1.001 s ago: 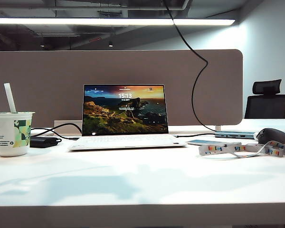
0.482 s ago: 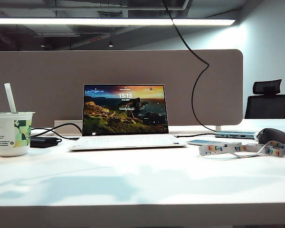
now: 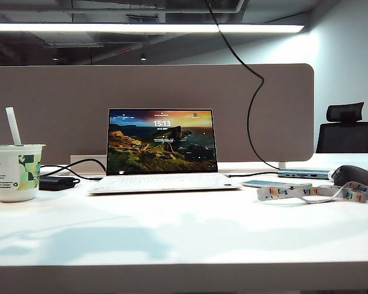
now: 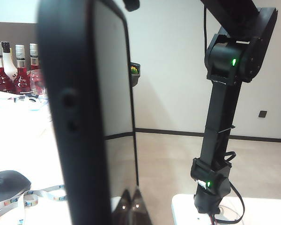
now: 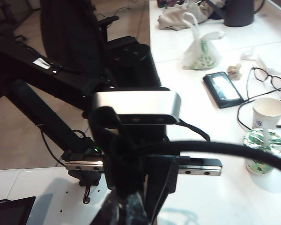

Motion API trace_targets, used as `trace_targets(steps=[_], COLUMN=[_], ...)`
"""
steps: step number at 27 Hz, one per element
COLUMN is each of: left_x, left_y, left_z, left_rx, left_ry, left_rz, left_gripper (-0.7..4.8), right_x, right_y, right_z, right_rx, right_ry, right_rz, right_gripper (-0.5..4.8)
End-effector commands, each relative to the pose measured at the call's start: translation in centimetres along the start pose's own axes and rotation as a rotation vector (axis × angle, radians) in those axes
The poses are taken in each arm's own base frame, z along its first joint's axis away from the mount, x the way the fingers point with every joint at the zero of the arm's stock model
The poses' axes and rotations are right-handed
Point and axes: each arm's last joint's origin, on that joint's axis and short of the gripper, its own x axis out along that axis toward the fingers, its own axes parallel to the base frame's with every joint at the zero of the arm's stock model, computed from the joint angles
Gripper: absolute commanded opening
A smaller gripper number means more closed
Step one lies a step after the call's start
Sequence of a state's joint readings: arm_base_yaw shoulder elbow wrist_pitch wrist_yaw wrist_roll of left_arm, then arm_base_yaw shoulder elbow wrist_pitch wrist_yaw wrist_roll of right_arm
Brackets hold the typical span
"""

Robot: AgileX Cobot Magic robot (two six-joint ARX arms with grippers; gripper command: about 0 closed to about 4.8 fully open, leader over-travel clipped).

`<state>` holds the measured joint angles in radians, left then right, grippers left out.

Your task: Pick up the black phone, pick up the charger plug, insert the charger plug into the phone's charging port, and finally place the connected phone back on the desk.

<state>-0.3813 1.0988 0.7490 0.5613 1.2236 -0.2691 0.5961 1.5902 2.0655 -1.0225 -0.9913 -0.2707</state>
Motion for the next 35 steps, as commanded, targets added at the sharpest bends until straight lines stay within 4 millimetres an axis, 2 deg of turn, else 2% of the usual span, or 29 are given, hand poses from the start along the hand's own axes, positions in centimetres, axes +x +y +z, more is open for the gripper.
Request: trace_targets(steps=[1, 35], left_x=[0.0, 0.0], left_y=[-0.19, -0.2], left_z=[0.5, 0.51], left_rx=[0.033, 0.034], left_ry=[-0.008, -0.009], left_rz=[-0.008, -0.006], left_gripper=[-0.06, -0.06], right_x=[-0.14, 0.47], right_y=[0.24, 0.4], right_z=[0.23, -0.3], right_rx=[-0.019, -0.005], right_ry=[-0.008, 0.029], right_rz=[-0.004, -0.002], right_gripper=[-0.07, -0.06])
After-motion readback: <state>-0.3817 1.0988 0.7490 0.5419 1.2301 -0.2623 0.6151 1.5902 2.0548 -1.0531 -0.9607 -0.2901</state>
